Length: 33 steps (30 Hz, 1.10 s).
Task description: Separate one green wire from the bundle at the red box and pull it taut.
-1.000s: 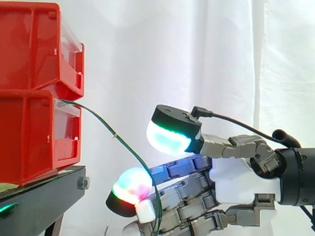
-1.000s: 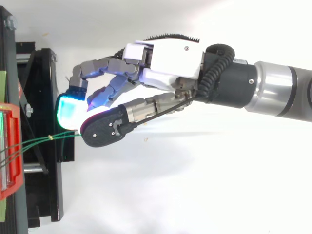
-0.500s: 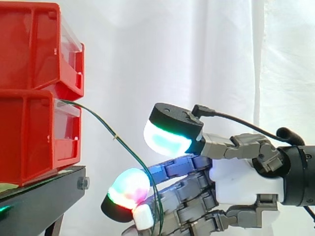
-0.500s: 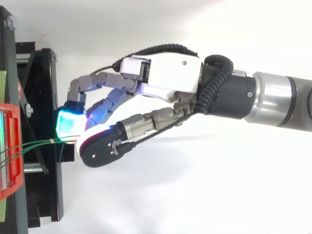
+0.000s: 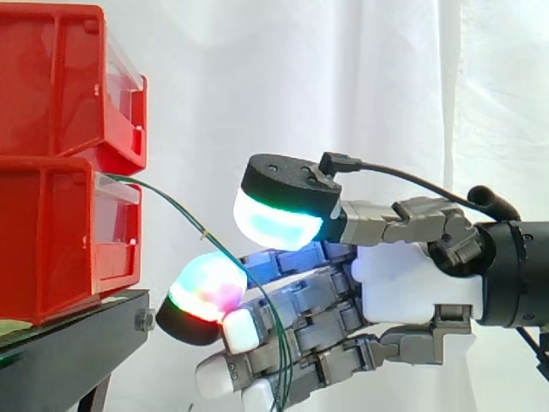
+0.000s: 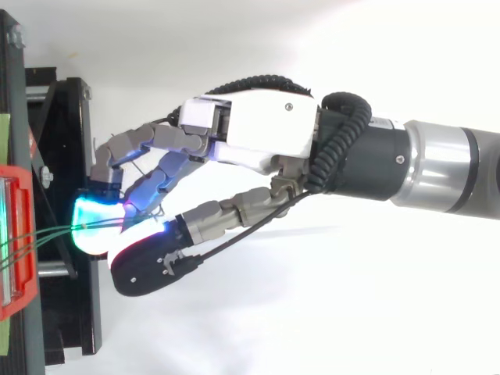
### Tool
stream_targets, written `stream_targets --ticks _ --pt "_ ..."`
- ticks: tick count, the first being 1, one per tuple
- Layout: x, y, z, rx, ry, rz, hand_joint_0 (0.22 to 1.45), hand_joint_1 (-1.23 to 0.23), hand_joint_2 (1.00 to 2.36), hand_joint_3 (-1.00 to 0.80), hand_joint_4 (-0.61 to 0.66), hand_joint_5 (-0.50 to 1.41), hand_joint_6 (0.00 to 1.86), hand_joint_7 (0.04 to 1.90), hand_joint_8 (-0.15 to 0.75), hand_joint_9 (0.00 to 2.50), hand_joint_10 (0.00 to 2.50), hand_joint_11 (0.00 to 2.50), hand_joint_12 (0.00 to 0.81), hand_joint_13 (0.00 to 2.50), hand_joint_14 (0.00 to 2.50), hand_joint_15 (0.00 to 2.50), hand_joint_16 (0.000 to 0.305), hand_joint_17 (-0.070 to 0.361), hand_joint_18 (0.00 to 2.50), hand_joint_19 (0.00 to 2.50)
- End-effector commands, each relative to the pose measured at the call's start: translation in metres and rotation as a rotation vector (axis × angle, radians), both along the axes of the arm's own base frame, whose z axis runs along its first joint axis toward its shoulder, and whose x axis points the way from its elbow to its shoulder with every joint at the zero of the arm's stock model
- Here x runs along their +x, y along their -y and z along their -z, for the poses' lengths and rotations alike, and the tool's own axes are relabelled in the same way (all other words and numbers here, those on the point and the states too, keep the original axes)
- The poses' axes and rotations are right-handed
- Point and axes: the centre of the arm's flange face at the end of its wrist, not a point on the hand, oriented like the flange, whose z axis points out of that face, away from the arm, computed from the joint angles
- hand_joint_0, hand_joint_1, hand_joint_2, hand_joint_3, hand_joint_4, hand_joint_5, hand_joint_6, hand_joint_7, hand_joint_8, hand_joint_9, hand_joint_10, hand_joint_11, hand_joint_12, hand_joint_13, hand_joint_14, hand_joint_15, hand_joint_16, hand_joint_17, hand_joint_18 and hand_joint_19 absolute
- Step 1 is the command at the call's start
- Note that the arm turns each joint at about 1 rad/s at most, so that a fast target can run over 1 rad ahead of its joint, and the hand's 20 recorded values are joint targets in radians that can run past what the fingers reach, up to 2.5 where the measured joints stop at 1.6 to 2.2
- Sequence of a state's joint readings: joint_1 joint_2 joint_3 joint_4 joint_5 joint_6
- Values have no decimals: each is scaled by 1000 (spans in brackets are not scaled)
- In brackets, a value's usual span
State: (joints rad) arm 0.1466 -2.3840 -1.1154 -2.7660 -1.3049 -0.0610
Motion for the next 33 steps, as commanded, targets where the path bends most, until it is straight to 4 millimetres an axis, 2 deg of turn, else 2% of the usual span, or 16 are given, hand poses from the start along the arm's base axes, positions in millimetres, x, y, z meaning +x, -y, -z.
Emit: stream_targets --ticks 1,2,6,13,18,25,27,33 --pt "-1 3 -9 -2 -9 2 614 -754 1017 -265 180 -197 823 963 304 842 14 530 343 766 10 272 52 116 754 329" --pt "-2 4 -17 -2 -9 3 616 -756 1016 -283 182 -196 830 956 303 849 14 546 344 770 10 273 51 115 760 327" --pt "-5 5 -22 -9 -29 2 598 -738 1009 -373 186 -188 833 954 306 869 15 562 345 772 10 271 51 116 764 333" --pt "-6 10 -21 -9 -39 8 561 -660 1005 -434 211 -161 756 998 310 882 14 552 351 776 10 279 52 117 759 351" --pt "-7 17 -21 -15 -42 19 553 -640 1005 -432 208 -142 675 1096 314 885 12 554 353 776 11 285 53 119 754 355" --pt "-8 29 -16 -34 -32 30 593 -657 1013 -330 175 -148 704 1132 311 888 15 565 347 779 10 287 51 116 752 360" --pt "-8 28 -18 -36 -29 20 598 -680 1016 -293 182 -176 776 1031 311 876 14 561 349 782 10 286 52 116 756 354" --pt "-7 27 -19 -33 -23 19 604 -725 1014 -302 186 -196 832 980 306 868 13 585 348 793 11 300 52 117 771 357"
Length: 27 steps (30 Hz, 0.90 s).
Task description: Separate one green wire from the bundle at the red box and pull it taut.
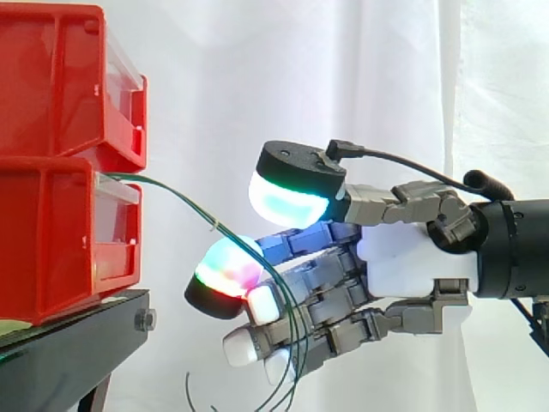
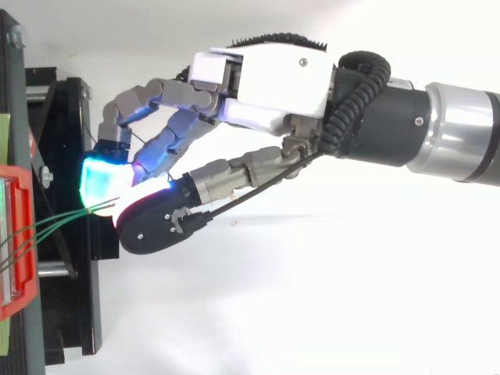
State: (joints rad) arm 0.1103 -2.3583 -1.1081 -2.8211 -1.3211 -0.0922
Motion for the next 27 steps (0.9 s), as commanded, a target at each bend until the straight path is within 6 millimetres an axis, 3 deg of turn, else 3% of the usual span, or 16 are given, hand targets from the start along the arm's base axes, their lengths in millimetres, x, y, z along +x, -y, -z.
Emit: stream_targets --ticks 1,10,27 --pt "0 1 0 0 0 0 603 -725 1015 -297 187 -196 836 966 305 870 15 580 349 793 10 296 52 117 772 357" --pt "2 -12 -1 -1 6 -9 571 -694 1009 -381 205 -190 792 952 304 874 13 601 351 806 11 320 53 119 779 369" --pt "8 -19 3 6 49 -12 568 -661 1008 -411 197 -183 743 1001 316 1063 16 1084 367 1149 24 836 54 122 839 408"
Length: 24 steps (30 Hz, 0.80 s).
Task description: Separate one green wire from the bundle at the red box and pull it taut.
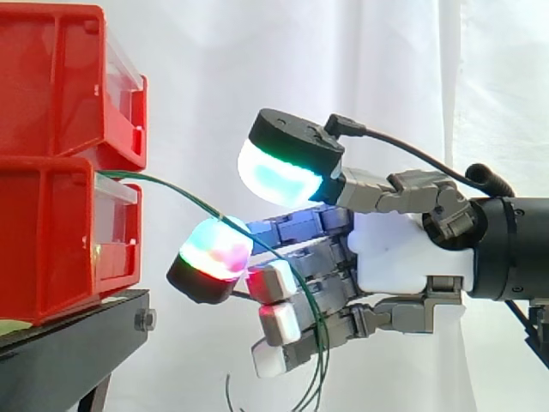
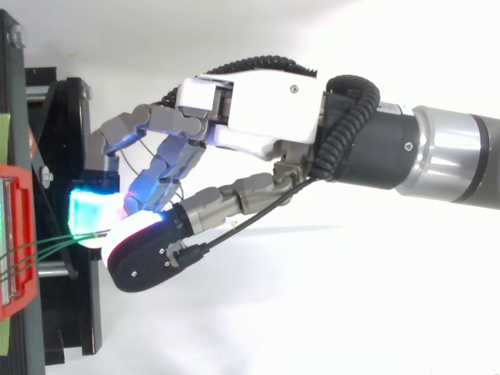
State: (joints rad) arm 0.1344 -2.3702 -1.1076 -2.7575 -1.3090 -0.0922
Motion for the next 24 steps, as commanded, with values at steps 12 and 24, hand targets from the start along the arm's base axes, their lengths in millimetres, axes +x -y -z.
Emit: stream_targets --ticks 12,24 --pt "-2 -3 2 -1 -23 0 582 -696 1005 -430 197 -182 736 1008 311 1144 11 1302 373 1241 25 1053 55 123 861 434" --pt "-3 -7 3 15 -36 -4 612 -688 1014 -319 185 -191 799 978 299 1206 9 1444 364 1270 25 1115 54 122 871 444"
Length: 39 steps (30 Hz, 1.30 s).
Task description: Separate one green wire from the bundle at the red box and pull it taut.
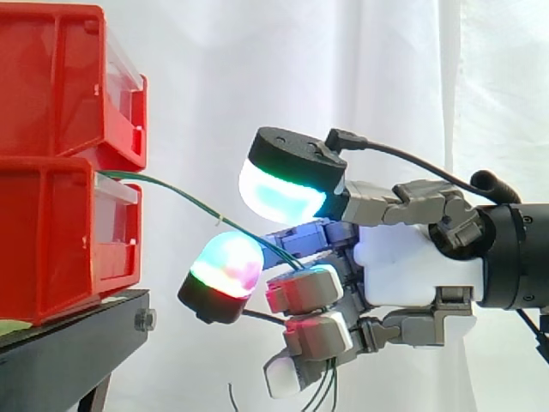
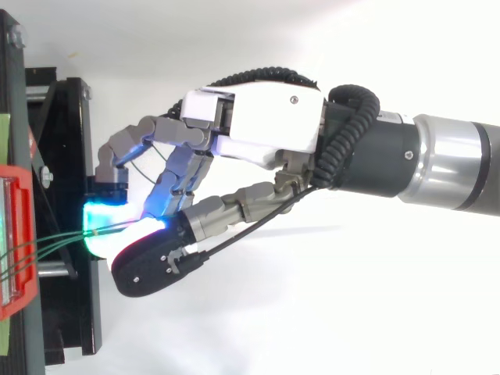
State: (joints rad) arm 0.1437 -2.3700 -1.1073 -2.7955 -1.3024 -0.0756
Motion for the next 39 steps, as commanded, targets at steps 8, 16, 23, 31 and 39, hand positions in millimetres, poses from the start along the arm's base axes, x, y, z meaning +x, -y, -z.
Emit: stream_targets --ticks 8,16,23,31,39 --pt "3 6 -13 19 -6 -13 601 -666 1018 -269 156 -197 830 982 300 1220 5 1467 370 1274 24 1119 55 123 872 458" --pt "1 13 -21 13 -58 -11 618 -727 1019 -228 138 -202 848 983 298 1200 2 1543 374 1253 25 1103 54 123 873 451" --pt "2 13 -22 10 -55 -11 600 -744 1003 -456 184 -194 873 959 306 1204 3 1529 378 1242 26 1066 54 122 879 460" --pt "4 16 -30 8 -50 -6 587 -535 1013 -330 177 -187 863 1004 308 1224 4 1487 382 1233 24 1047 55 124 876 496" --pt "7 18 -37 -7 -40 -4 590 -699 1022 -159 138 -195 877 1028 306 1170 7 1502 386 1204 24 1015 56 125 878 483"
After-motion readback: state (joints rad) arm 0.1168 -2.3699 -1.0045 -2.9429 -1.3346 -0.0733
